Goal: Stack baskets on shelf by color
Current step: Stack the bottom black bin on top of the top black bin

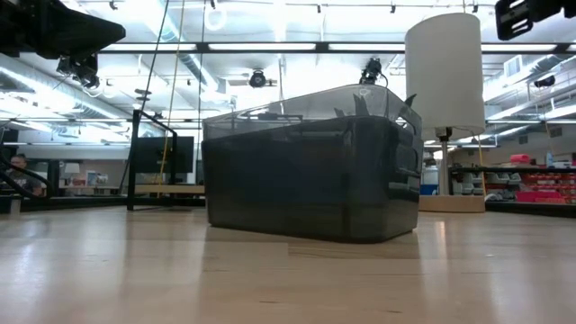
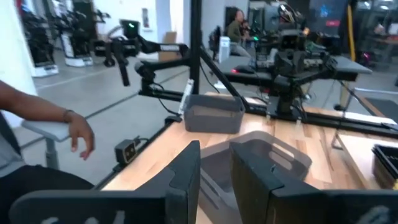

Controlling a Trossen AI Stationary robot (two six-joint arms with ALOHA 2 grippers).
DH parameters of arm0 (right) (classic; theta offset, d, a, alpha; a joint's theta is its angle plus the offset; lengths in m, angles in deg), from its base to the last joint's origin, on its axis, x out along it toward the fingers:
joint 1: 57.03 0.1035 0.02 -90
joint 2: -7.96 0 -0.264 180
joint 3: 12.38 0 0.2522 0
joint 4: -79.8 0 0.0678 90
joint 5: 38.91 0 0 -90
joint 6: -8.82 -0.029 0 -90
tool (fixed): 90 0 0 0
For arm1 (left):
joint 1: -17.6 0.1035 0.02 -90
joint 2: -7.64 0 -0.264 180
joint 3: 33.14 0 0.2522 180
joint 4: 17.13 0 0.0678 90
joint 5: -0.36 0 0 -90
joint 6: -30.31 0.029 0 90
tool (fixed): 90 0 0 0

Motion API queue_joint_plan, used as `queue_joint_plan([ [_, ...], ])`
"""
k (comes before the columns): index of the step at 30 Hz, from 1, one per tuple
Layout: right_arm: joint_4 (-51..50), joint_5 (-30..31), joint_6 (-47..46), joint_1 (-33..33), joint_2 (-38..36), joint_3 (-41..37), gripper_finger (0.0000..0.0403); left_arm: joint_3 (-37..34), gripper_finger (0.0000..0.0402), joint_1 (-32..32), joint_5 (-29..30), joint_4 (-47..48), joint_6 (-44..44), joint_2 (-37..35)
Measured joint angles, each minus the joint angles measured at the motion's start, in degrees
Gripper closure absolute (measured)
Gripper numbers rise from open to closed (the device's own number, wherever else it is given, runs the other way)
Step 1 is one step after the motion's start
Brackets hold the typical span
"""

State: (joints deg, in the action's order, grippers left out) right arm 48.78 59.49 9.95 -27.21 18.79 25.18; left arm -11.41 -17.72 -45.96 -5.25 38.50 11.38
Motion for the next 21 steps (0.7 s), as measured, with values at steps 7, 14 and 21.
queue_joint_plan([
  [7,0.04,-2.09,2.01,0.07,-8.52,-4.04,0.0313,0.00,0.0374,-0.01,0.00,0.01,0.00,-0.02],
  [14,11.97,-2.01,4.95,0.07,-9.82,-8.75,0.0313,0.00,0.0365,0.00,0.01,0.06,0.00,-0.02],
  [21,11.19,-0.98,6.38,0.05,-10.52,-11.31,0.0313,-0.02,0.0368,0.01,0.02,-0.01,0.02,0.00],
])
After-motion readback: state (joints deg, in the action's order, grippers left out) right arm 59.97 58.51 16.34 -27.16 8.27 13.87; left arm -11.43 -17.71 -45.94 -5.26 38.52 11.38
